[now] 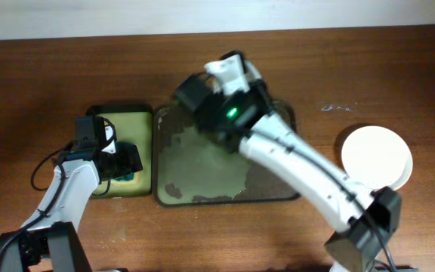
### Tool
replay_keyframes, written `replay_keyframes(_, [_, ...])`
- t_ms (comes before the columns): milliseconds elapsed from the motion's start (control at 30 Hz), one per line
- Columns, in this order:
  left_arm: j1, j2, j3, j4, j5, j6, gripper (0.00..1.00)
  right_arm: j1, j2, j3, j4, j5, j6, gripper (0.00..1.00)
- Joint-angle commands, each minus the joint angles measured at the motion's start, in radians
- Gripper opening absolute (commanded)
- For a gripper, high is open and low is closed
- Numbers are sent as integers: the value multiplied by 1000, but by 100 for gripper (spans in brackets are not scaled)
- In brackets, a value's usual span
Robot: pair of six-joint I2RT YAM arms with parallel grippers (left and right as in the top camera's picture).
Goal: Clean dirty plates on tray and stack at the side
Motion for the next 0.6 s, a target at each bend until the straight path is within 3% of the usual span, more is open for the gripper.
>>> replay_keyframes(0, [-1,-1,-1,1,0,6,100,-377,-22,12,-73,-529,35,4])
replay_keyframes(100, [-1,-1,-1,1,0,6,100,-953,-21,12,-195,-983,-56,4])
replay_keyframes(233, [-1,-1,-1,1,0,6,100,-1347,-21,-92,-206,-1006,-56,4])
replay_keyframes(300, [-1,-1,-1,1,0,6,99,-1435,-21,-207,-142,-1007,-56,4])
replay_keyframes(333, [-1,-1,-1,1,0,6,100,-1448,-21,-241,-123,-1012,-56,16])
replay_keyframes(367, [-1,-1,0,1,0,6,99,-1447,-21,-246,-121,-1023,-61,51])
replay_keyframes(400, [-1,-1,-1,1,0,6,100,-1444,-21,-245,-121,-1067,-88,76])
replay_keyframes(433, [-1,-1,-1,1,0,6,99,-1433,-21,-245,-126,-1155,-135,89])
replay_keyframes(567, [-1,-1,-1,1,0,6,99,-1260,-21,-245,-165,-1273,-225,93])
